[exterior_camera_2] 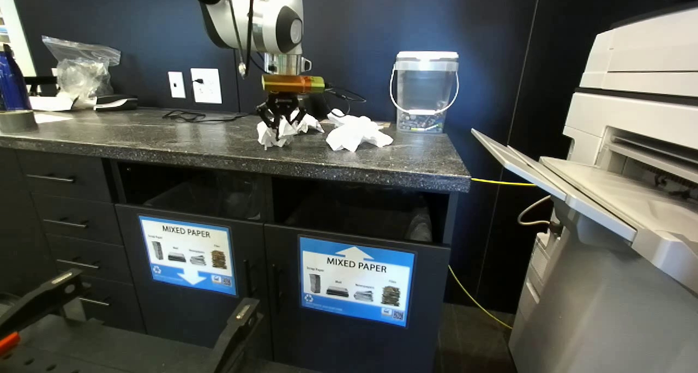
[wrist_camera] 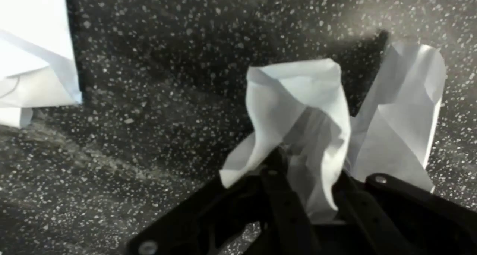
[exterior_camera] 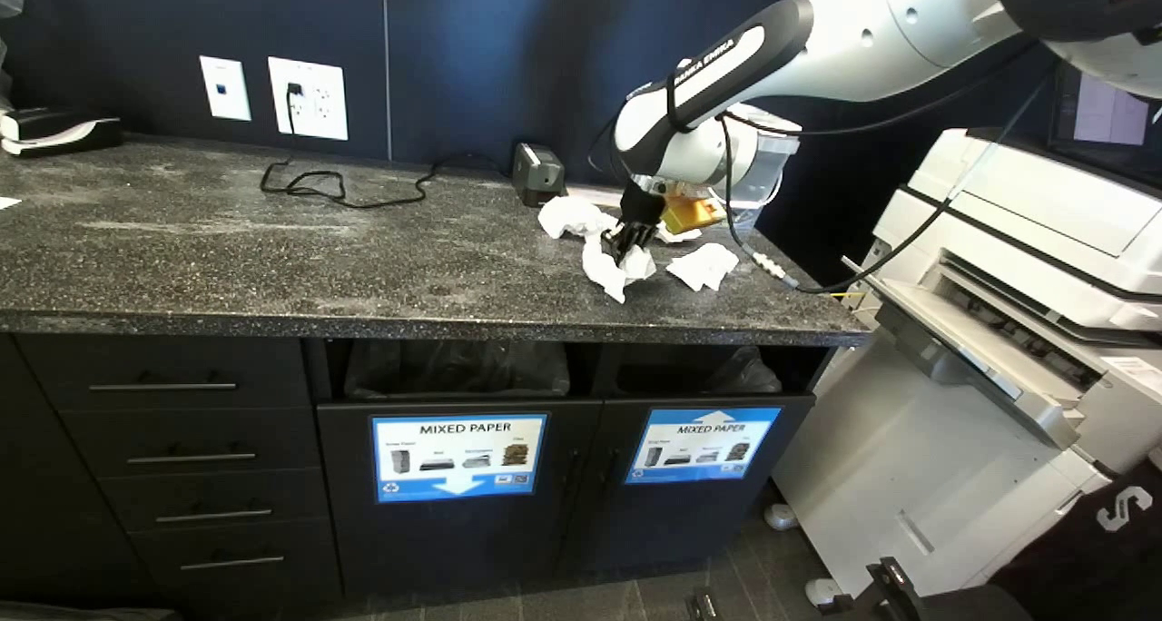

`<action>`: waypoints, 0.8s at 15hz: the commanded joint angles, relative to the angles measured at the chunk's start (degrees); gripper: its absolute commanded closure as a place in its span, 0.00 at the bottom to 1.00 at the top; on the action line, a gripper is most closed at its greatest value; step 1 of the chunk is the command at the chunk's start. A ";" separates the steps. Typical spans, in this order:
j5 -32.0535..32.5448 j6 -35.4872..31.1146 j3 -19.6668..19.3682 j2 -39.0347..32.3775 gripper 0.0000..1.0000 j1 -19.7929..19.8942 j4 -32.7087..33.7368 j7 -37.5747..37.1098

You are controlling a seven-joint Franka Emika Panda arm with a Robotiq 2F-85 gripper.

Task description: Put the white pieces of papers in the right bin

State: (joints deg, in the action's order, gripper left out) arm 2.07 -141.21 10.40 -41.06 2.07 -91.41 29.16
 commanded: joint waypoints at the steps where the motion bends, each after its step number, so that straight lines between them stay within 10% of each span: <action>1: 1.07 0.92 -1.21 1.92 0.82 -0.39 -4.94 -1.48; 12: 0.10 -2.11 -2.74 13.74 0.83 -0.62 -24.52 -7.33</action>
State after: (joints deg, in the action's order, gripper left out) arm 2.07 -141.09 8.48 -30.67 2.07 -107.92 24.24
